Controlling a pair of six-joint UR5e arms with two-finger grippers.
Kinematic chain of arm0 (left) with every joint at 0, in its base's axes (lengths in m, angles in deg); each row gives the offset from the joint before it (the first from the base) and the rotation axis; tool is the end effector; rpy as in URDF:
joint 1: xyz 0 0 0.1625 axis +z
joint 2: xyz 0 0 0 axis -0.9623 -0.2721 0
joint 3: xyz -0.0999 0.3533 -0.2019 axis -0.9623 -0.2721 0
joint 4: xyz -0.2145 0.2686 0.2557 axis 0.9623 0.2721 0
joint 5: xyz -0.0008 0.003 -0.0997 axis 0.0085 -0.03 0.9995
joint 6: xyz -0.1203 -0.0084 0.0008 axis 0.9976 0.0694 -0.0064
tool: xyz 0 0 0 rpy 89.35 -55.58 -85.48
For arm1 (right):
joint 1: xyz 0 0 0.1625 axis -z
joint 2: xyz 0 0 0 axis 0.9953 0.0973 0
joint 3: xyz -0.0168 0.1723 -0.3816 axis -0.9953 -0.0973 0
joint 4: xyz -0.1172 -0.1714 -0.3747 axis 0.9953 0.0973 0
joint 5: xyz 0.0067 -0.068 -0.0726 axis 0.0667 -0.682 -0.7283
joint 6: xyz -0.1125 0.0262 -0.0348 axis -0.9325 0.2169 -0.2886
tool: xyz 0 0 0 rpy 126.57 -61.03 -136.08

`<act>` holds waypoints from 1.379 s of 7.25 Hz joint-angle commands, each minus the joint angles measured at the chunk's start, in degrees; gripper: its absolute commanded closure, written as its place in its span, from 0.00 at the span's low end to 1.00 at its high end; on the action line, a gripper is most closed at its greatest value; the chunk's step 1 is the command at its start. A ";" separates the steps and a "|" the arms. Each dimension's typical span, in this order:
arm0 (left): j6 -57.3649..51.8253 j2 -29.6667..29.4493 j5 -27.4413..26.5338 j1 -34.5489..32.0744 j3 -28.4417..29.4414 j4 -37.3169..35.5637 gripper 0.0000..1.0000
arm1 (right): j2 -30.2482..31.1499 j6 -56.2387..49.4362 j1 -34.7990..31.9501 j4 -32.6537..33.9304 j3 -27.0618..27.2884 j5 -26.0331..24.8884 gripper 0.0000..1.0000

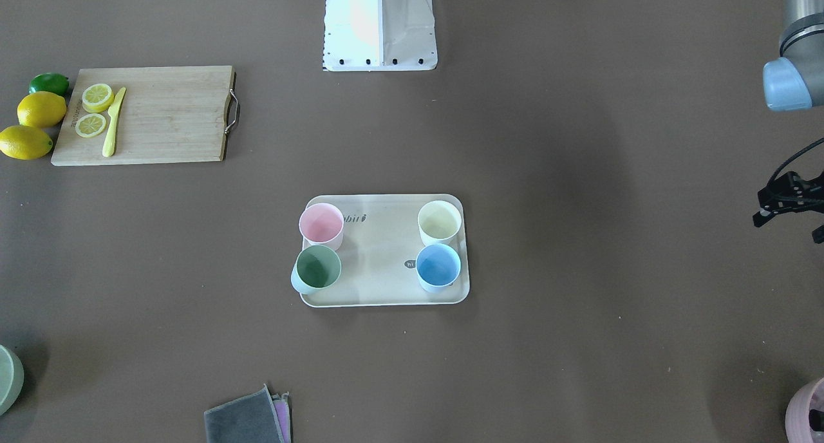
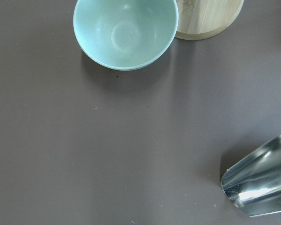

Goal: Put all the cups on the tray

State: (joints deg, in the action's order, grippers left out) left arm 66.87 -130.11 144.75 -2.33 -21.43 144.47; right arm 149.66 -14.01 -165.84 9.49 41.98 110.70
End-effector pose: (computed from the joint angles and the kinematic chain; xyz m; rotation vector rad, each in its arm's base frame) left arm 0.0927 -0.6070 0.5311 0.3068 0.8128 0.2457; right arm -0.0382 -0.5685 0.5949 0.1235 -0.8245 -0.0630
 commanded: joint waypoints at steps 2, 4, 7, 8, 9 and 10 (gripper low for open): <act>-4.06 7.85 0.57 -4.40 -6.72 -4.94 0.02 | 1.20 -1.16 -1.10 -0.24 0.25 -0.16 0.00; -10.38 8.67 0.05 -4.85 -12.09 -15.63 0.02 | 1.20 -1.08 -1.10 -0.33 0.25 -0.16 0.00; -14.45 13.50 -0.57 -5.64 -10.81 -16.57 0.02 | 1.20 -1.16 -1.10 -0.50 0.34 -0.07 0.00; -14.63 14.03 -0.14 -5.99 -11.06 -15.78 0.02 | 1.11 -1.16 -1.10 -0.50 0.25 -0.07 0.00; -14.02 14.12 -0.31 -5.99 -10.54 -15.60 0.02 | 1.11 -1.16 -1.10 -0.59 0.25 -0.16 0.00; -14.10 14.04 -0.40 -5.90 -9.23 -15.16 0.02 | 1.11 -1.16 -1.10 -0.59 0.25 -0.16 0.00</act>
State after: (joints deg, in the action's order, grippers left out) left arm 52.66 -116.17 144.42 -8.24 -31.82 128.80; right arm 150.79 -15.17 -166.94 8.93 42.24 110.57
